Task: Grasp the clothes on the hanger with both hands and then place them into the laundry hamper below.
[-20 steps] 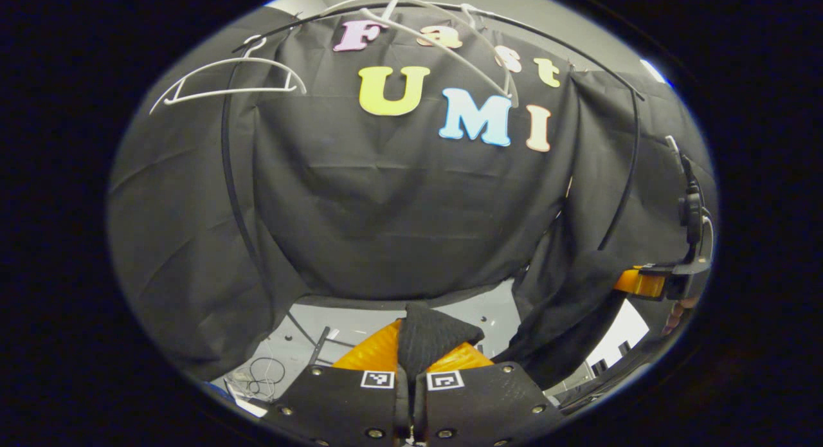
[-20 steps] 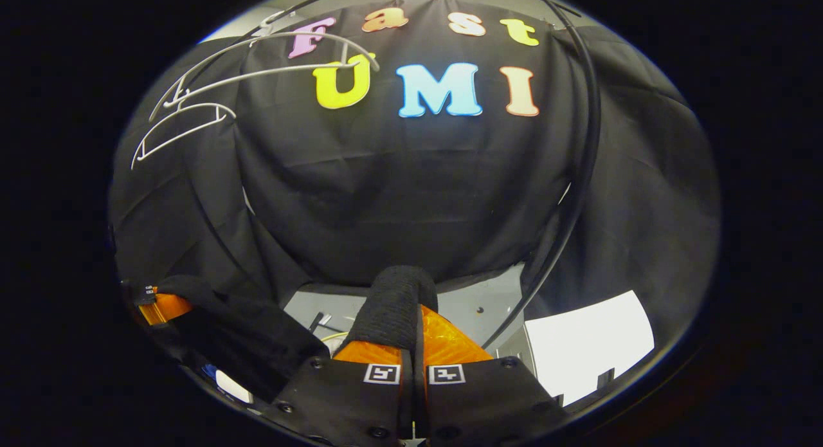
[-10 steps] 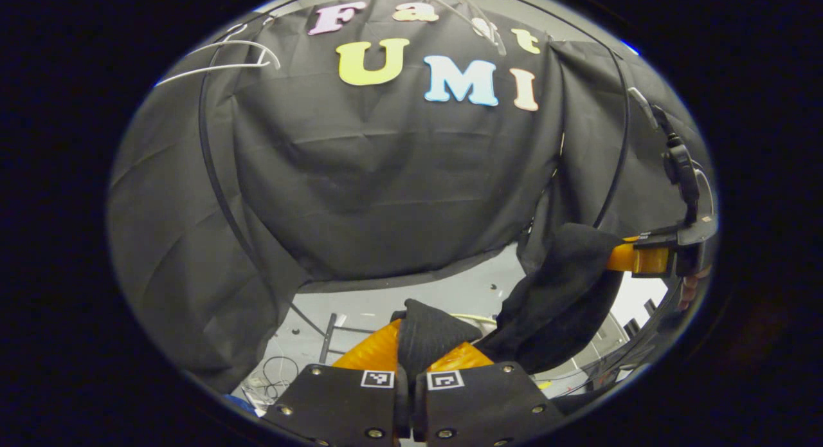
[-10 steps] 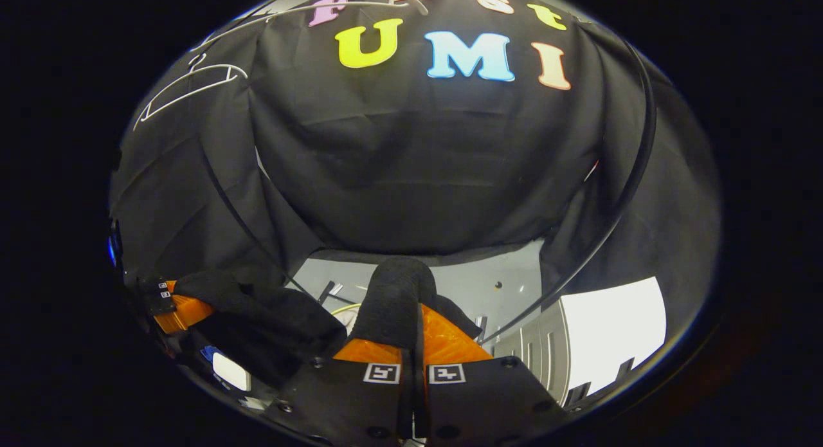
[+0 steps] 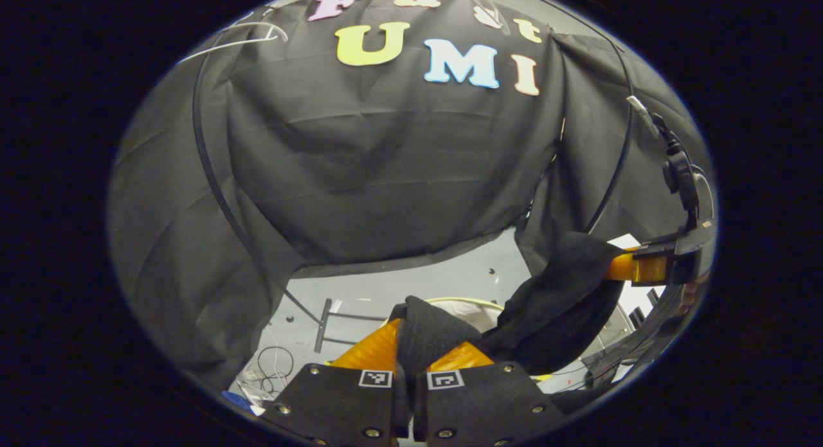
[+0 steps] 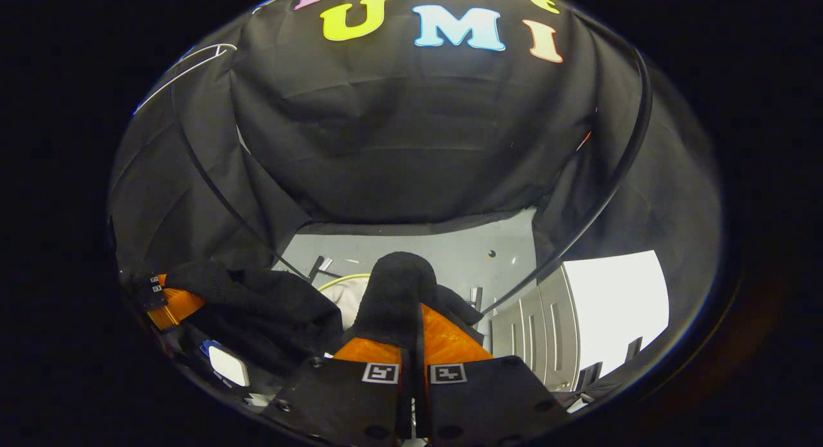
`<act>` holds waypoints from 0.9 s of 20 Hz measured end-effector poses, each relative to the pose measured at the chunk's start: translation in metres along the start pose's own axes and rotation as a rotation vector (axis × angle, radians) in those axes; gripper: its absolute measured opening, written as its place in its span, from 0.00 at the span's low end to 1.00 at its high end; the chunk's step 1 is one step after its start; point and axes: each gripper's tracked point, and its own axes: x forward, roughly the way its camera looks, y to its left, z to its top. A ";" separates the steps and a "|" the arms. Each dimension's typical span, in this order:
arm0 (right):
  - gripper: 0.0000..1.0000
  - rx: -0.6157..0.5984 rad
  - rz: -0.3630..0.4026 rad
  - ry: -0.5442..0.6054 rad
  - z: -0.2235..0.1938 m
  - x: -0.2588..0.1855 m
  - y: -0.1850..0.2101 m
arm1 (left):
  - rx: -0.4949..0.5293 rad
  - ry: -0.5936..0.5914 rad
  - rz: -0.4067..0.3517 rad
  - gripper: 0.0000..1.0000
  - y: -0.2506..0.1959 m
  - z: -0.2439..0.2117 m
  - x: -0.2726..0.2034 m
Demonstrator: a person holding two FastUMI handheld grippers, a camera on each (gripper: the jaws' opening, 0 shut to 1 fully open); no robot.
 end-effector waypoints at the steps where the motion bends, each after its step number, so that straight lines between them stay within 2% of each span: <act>1: 0.05 0.008 -0.002 0.028 -0.006 0.000 0.000 | -0.004 0.010 0.002 0.05 -0.001 -0.004 0.002; 5: 0.06 0.045 0.016 0.087 -0.026 0.004 0.002 | -0.017 0.041 0.003 0.03 -0.003 -0.016 0.005; 6: 0.14 0.049 0.024 0.093 -0.028 0.002 0.004 | -0.021 0.046 0.005 0.08 -0.003 -0.018 0.007; 8: 0.08 0.044 0.040 0.104 -0.032 -0.001 0.004 | -0.034 0.044 -0.004 0.10 -0.006 -0.021 0.009; 9: 0.14 0.042 0.047 0.106 -0.032 -0.003 0.005 | -0.041 0.047 0.003 0.13 -0.005 -0.024 0.008; 10: 0.08 0.042 0.053 0.104 -0.034 -0.005 0.004 | -0.051 0.048 0.008 0.16 -0.004 -0.024 0.007; 11: 0.13 0.047 0.058 0.102 -0.032 -0.009 0.003 | -0.059 0.047 0.016 0.22 -0.003 -0.026 0.004; 12: 0.19 0.051 0.063 0.099 -0.033 -0.011 0.003 | -0.070 0.045 0.024 0.32 -0.001 -0.027 0.003; 13: 0.35 0.054 0.064 0.094 -0.032 -0.014 0.000 | -0.086 0.043 0.032 0.41 0.000 -0.029 0.000; 15: 0.67 0.051 0.064 0.075 -0.029 -0.021 -0.009 | -0.129 0.057 0.045 0.79 -0.003 -0.035 -0.005; 16: 0.77 0.048 0.056 0.063 -0.028 -0.024 -0.016 | -0.151 0.062 0.060 0.97 -0.003 -0.036 -0.007; 18: 0.97 0.049 0.042 0.042 -0.027 -0.030 -0.031 | -0.170 0.068 0.083 0.96 -0.005 -0.042 -0.022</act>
